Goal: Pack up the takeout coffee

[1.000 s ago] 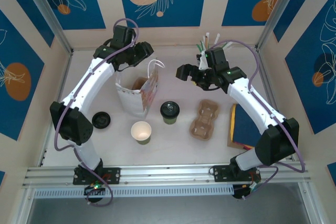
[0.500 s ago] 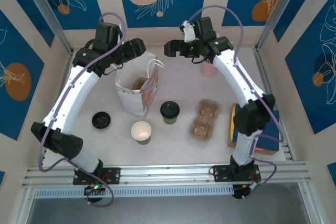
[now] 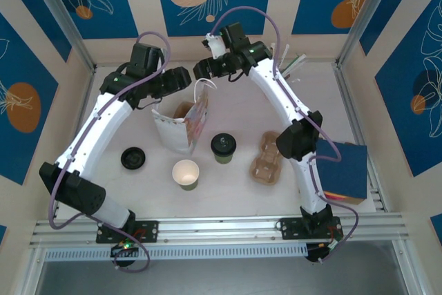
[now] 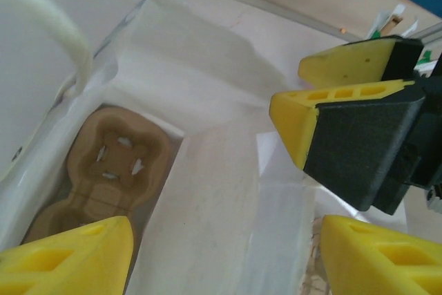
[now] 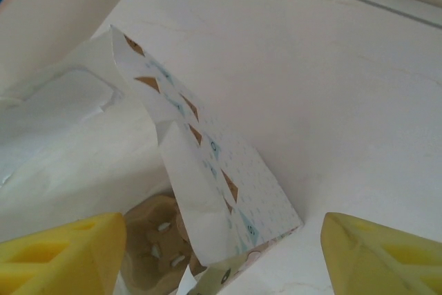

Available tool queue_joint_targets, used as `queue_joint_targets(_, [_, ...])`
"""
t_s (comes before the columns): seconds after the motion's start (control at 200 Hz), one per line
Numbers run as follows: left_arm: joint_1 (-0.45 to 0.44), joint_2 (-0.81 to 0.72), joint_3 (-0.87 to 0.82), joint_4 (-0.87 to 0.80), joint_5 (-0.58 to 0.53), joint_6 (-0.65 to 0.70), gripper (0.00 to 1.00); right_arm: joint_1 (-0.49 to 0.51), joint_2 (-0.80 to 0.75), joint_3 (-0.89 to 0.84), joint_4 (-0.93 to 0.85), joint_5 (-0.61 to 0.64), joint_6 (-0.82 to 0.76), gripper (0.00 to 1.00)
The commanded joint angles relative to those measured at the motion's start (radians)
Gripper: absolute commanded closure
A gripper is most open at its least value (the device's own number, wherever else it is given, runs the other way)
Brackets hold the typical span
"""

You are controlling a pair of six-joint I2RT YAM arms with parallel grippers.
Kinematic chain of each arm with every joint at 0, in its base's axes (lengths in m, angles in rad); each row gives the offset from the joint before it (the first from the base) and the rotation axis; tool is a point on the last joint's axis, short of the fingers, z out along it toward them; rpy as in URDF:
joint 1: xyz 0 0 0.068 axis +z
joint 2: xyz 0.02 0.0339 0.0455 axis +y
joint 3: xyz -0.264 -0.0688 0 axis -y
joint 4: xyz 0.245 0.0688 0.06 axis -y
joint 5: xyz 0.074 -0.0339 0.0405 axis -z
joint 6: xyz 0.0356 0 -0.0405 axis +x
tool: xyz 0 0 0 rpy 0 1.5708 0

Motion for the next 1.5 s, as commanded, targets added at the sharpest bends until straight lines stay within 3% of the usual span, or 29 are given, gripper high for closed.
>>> queue_joint_targets(0.0, [-0.006, -0.032, -0.036, 0.019, 0.025, -0.022, 0.29, 0.007, 0.024, 0.040, -0.031, 0.036, -0.043, 0.26])
queue_joint_targets(0.36, [-0.005, -0.033, -0.109, 0.001, -0.018, -0.041, 0.29, 0.009, 0.077, 0.107, -0.014, 0.180, -0.004, 0.26])
queue_joint_targets(0.88, [-0.005, -0.039, -0.118, -0.032, -0.035, -0.034, 0.30, -0.040, 0.071, 0.126, -0.005, 0.240, 0.053, 0.25])
queue_joint_targets(1.15, [-0.005, -0.037, -0.101, -0.015, -0.010, -0.028, 0.30, -0.045, 0.052, 0.127, -0.002, 0.129, 0.055, 0.25])
queue_joint_targets(1.36, [-0.005, -0.010, -0.032, 0.018, 0.049, -0.011, 0.28, -0.023, 0.005, 0.123, -0.002, 0.039, 0.060, 0.12])
queue_joint_targets(1.495, [-0.006, 0.000, 0.022, 0.022, 0.053, 0.010, 0.27, -0.019, -0.033, 0.114, -0.002, 0.020, 0.085, 0.09])
